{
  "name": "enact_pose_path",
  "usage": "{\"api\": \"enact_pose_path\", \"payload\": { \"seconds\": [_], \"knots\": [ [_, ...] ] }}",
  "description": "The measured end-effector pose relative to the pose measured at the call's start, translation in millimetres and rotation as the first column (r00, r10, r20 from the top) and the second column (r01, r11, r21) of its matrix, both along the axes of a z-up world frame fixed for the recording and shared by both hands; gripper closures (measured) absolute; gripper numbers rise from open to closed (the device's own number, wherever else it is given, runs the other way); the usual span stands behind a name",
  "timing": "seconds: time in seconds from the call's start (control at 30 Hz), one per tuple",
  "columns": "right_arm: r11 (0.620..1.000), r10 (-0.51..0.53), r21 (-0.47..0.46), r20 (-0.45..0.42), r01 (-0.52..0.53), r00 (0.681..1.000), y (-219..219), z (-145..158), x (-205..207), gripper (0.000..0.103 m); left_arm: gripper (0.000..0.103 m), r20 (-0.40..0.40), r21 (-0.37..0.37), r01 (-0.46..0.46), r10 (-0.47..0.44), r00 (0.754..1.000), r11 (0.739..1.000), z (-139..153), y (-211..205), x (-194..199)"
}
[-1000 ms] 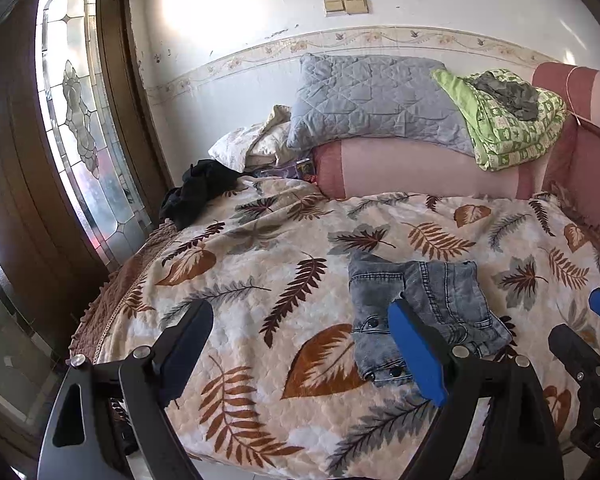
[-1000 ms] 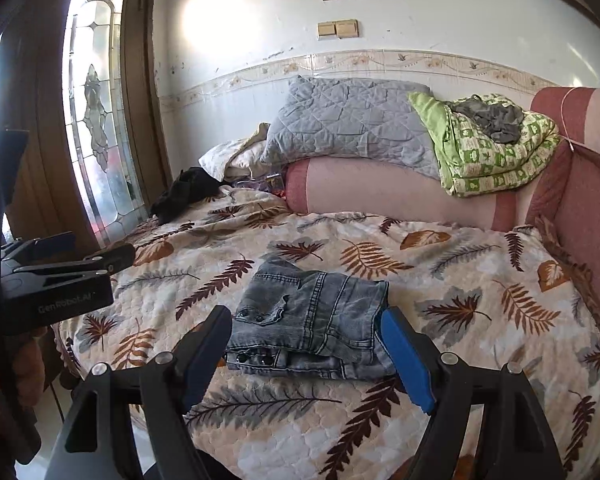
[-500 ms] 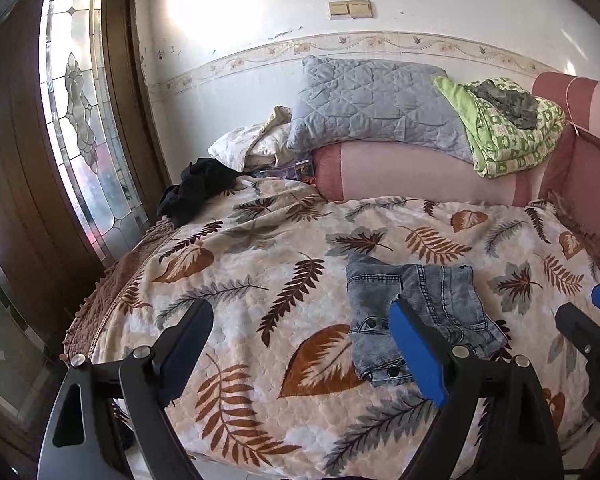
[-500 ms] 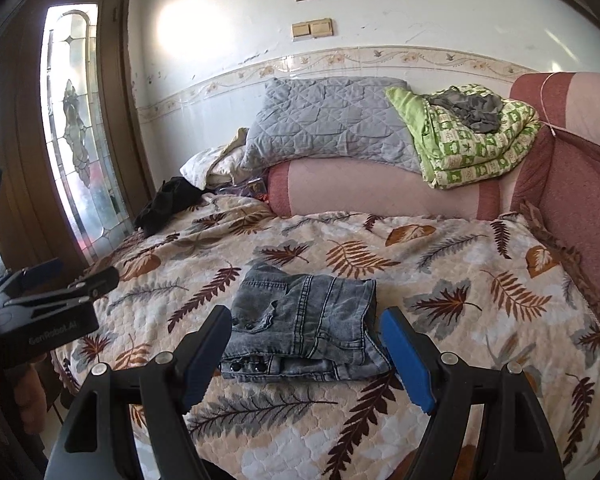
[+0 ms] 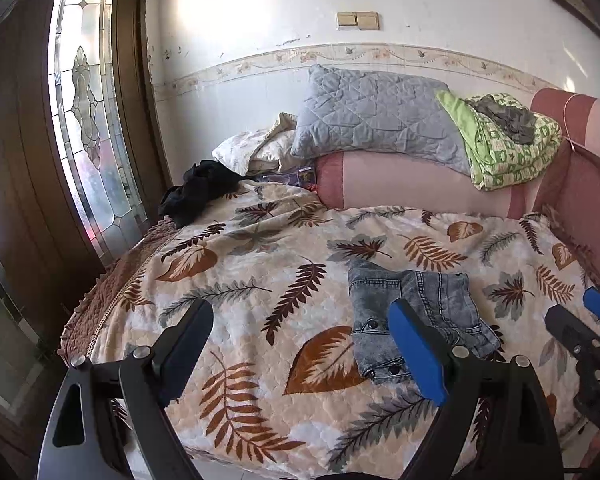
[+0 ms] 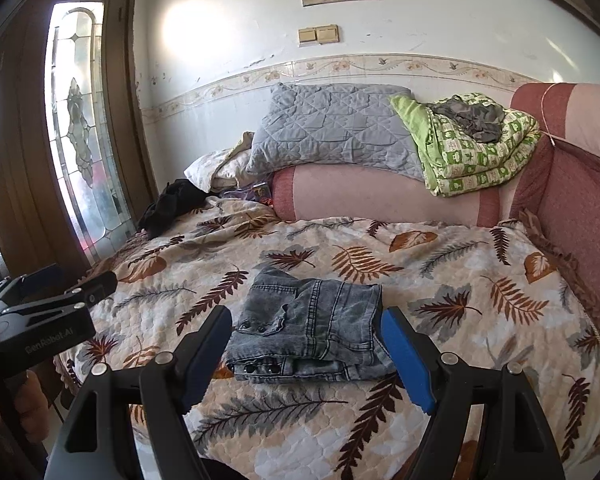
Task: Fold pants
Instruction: 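Open both grippers and raise them away from the folded jeans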
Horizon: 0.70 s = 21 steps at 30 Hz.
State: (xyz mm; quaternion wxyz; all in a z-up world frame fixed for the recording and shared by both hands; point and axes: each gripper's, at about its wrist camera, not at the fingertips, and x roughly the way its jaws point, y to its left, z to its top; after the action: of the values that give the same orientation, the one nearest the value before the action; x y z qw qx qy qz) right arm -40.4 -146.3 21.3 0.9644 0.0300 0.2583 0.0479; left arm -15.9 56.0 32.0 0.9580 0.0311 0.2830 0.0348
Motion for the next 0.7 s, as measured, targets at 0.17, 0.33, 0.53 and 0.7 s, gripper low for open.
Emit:
{"api": "enact_pose_path", "payload": {
  "seconds": [0.17, 0.33, 0.53, 0.7],
  "knots": [
    [1.0, 0.008, -0.009, -0.001, -0.008, 1.0, 6, 0, -3, 0.023, 0.013, 0.011, 0.008, 0.0, 0.0, 1.0, 1.0, 2, 1, -5],
    [1.0, 0.011, -0.015, -0.013, -0.011, 1.0, 7, -2, -4, 0.023, 0.013, 0.009, 0.013, 0.007, -0.007, 1.0, 1.0, 4, -2, -8],
    [1.0, 0.005, -0.008, -0.016, -0.006, 1.0, 2, -2, -7, 0.023, 0.013, 0.004, 0.027, 0.026, -0.026, 1.0, 0.999, 4, -9, -10],
    [1.0, -0.004, 0.0, -0.022, 0.004, 1.0, -4, -4, -7, 0.023, 0.013, 0.005, 0.033, 0.033, -0.034, 0.999, 0.999, 6, -13, -12]
  ]
}}
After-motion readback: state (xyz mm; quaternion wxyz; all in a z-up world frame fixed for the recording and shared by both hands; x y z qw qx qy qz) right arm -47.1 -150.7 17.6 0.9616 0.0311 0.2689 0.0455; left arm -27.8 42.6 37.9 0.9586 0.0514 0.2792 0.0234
